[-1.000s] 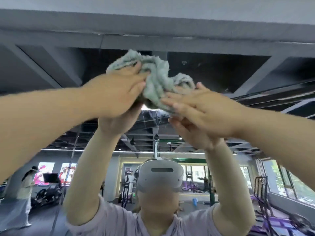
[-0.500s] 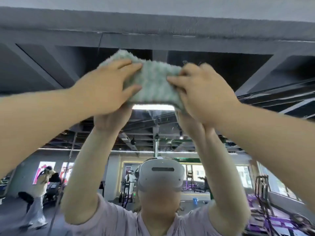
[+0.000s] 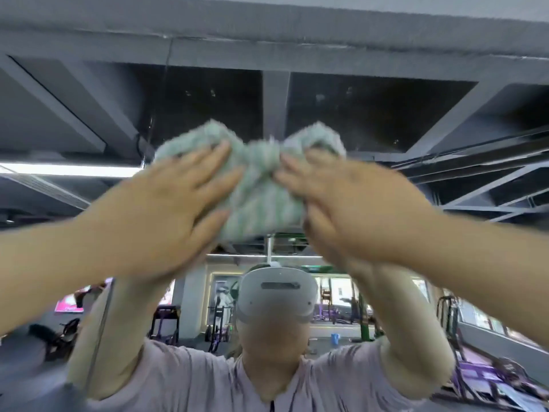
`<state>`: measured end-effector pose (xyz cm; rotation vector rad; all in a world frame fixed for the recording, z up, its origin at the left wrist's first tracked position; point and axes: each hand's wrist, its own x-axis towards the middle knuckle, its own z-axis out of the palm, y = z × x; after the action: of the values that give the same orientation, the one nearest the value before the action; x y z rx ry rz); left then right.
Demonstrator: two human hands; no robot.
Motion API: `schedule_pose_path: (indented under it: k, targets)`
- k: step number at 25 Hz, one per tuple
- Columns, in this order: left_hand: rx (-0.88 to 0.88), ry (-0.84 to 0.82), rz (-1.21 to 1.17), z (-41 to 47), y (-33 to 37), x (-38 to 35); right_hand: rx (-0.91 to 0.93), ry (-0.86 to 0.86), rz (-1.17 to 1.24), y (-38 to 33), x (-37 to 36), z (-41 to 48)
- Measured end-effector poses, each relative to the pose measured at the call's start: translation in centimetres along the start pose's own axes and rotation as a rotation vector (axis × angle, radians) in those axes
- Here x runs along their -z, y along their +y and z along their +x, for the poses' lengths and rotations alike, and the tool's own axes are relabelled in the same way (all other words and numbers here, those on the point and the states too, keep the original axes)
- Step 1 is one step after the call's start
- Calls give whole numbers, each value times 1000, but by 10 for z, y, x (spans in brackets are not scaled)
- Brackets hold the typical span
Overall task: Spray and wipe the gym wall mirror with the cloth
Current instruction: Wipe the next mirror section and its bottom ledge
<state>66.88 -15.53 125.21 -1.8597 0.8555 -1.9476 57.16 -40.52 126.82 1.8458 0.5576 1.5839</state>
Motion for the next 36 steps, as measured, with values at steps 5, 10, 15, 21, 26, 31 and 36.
schedule_pose_path:
  k: [5, 10, 15, 21, 26, 31, 36]
  targets:
    - [525, -91, -234, 101, -42, 17, -327, -51, 30, 28, 5, 113]
    - [-12, 13, -51, -19, 29, 4, -13, -105, 82, -46, 7, -9]
    - [331, 0, -128, 82, -24, 12, -348, -44, -54, 33, 18, 64]
    - [-89, 93, -143, -12, 35, -2, -49, -145, 113, -46, 2, -50]
    - [89, 67, -119, 56, -6, 2, -261, -79, -84, 36, 23, 12]
    - [166, 95, -154, 66, 34, 2, -351, 12, 16, -3, 1, 12]
    - [-92, 103, -60, -29, 19, -8, -21, -54, -33, -26, 7, -73]
